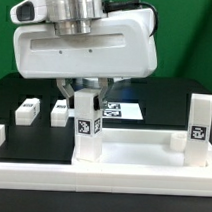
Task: Assemble desk
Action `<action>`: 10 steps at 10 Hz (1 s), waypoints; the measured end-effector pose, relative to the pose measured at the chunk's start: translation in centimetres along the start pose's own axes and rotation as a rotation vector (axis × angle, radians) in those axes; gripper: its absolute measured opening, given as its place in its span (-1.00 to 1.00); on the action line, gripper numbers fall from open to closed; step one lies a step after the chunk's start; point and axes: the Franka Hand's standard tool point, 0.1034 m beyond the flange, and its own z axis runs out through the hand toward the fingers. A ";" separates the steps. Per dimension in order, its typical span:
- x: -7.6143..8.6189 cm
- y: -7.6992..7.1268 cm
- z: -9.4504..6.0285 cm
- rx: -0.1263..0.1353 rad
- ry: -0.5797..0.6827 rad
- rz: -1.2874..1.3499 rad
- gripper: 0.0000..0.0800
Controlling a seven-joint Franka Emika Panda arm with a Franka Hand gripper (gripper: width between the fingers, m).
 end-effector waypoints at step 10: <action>-0.3 -0.7 0.1 0.017 -0.014 0.696 0.41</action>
Offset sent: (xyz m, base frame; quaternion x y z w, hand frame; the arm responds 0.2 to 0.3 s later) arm -0.0012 0.0151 -0.0002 -0.0058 -0.0512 0.6072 0.7929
